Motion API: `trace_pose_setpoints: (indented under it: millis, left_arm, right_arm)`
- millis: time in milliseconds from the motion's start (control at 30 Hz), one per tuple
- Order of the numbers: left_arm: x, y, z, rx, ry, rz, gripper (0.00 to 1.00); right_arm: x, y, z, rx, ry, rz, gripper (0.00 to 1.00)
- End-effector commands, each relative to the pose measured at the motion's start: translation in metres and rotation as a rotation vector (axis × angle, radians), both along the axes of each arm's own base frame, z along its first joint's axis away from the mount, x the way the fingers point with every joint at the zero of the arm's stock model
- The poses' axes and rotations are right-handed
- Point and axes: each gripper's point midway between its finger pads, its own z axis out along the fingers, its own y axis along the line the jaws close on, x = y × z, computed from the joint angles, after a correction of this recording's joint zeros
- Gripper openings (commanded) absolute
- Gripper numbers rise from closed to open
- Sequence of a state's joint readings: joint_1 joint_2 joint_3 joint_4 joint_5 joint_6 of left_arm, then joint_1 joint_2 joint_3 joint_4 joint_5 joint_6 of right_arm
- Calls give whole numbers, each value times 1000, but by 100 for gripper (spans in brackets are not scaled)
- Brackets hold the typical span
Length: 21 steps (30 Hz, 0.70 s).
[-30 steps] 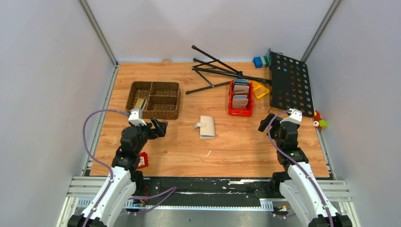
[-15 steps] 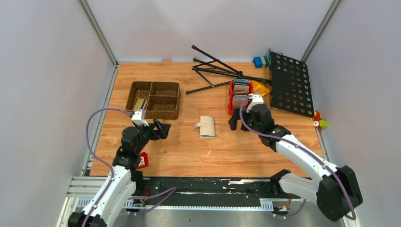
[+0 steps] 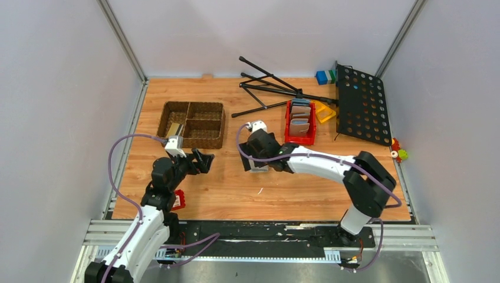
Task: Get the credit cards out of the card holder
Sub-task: Open the card holder at the center of the board.
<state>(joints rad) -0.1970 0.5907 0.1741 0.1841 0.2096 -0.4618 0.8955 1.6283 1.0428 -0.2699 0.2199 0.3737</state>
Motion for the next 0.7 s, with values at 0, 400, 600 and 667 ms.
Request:
trace_pose_setpoints:
  millis: [0, 400, 600, 667]
  left_arm:
    - [2, -4, 8, 7, -43, -24, 100]
    - [2, -5, 9, 5, -39, -31, 100]
    - [2, -6, 8, 4, -38, -34, 100]
    - [2, -6, 9, 3, -40, -38, 100]
  right_arm:
    - [6, 1, -8, -121, -14, -94, 100]
    - [13, -13, -20, -255, -41, -182, 74]
    - [12, -22, 7, -112, -62, -212, 60]
    - [9, -31, 8, -60, -52, -225, 55]
